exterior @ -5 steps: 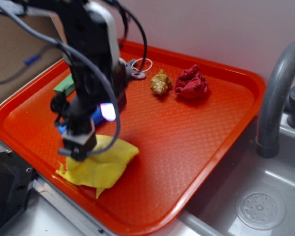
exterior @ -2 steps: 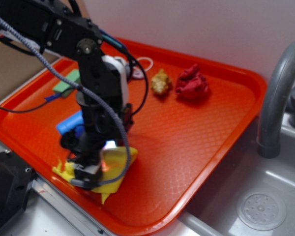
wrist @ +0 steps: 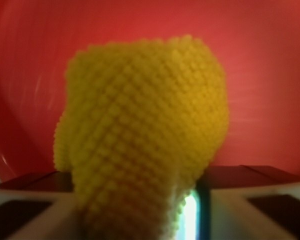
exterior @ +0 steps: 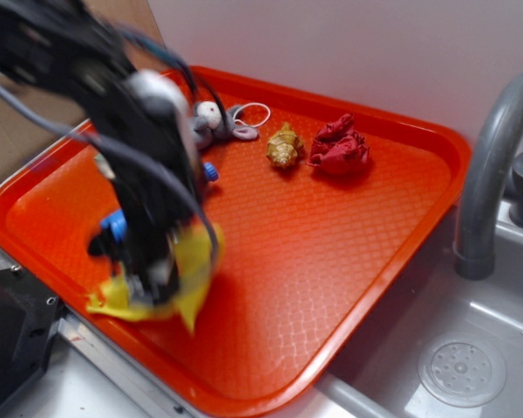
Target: Grab the yellow cloth.
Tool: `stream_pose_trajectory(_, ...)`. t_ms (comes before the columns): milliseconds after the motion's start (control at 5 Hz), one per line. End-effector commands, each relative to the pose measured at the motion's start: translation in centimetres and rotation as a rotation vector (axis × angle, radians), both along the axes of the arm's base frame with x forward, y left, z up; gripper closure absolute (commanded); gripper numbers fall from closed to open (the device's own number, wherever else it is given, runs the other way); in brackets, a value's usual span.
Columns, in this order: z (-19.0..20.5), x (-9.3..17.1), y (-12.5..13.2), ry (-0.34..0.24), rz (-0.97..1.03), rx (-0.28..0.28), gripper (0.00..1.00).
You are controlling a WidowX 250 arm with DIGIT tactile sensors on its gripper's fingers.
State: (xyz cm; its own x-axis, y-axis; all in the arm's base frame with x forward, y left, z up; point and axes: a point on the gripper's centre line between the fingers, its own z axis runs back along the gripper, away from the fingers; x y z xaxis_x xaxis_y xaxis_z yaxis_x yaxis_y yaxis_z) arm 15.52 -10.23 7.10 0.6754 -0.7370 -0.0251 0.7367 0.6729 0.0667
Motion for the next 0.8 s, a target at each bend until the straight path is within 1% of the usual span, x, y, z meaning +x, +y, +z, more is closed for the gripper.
stream_pose_trajectory(0,10.2,2.0,1.7,-0.118,0.499,-0.034,1.0)
stream_pose_trajectory(200,13.7,2.6,2.3,-0.096,0.751,-0.043,1.0)
stream_pose_trajectory(400,16.5,3.0,3.3,-0.151,0.966,-0.049,1.0)
stream_pose_trajectory(600,15.9,3.8,4.3,-0.155,0.808,-0.062,1.0)
